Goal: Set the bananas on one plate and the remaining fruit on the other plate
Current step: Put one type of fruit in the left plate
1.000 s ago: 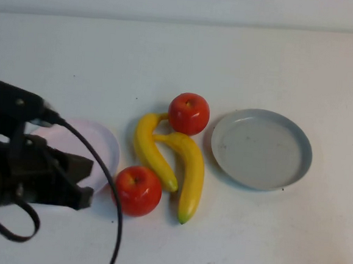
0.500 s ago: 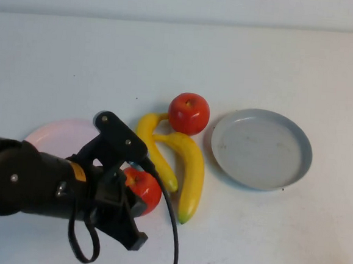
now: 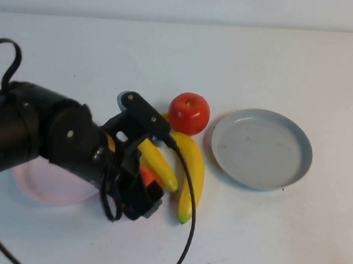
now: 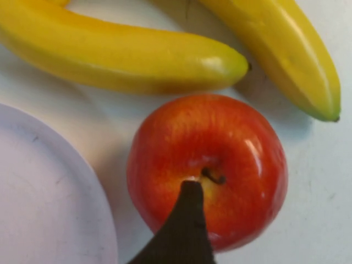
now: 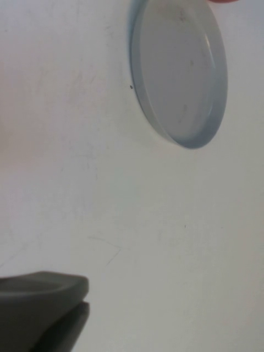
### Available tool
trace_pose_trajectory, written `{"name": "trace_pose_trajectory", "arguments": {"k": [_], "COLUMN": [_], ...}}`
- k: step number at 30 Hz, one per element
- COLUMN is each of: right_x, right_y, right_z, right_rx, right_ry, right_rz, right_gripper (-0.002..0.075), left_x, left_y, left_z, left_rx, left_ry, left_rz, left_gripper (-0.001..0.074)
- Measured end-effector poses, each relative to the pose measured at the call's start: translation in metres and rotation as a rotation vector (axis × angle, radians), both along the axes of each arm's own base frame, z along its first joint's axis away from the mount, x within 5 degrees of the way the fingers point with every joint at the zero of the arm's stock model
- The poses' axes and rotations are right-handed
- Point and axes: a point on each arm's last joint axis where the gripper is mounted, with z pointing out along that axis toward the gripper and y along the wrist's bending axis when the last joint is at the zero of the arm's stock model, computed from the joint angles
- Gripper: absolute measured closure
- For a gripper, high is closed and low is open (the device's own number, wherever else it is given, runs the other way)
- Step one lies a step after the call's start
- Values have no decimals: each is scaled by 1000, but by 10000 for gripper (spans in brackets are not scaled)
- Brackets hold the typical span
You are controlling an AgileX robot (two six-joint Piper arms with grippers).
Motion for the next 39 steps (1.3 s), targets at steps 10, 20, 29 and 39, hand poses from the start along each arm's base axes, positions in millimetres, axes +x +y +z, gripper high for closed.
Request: {"name": "trace_pose_trajectory", "arguments": {"k": [10,20,29,39], "right_x": [0,0,0,0], "right_y": [0,0,0,0], "right_z": [0,0,0,0], "right_rx": [0,0,0,0], "right_ry": [0,0,0,0], "right_rz": [0,0,0,0], "right_gripper": [743,743,743,743], "left_x": [41,50,53,59], "left_y": [-24,-23,-28,-33], "left_z": [2,-9,-25,-28], "left_rx": [120,217,220,200], "left_ry": [134,116,163,147], "left_rz": [91,68,74,79], "left_gripper": [66,66,66,66]}}
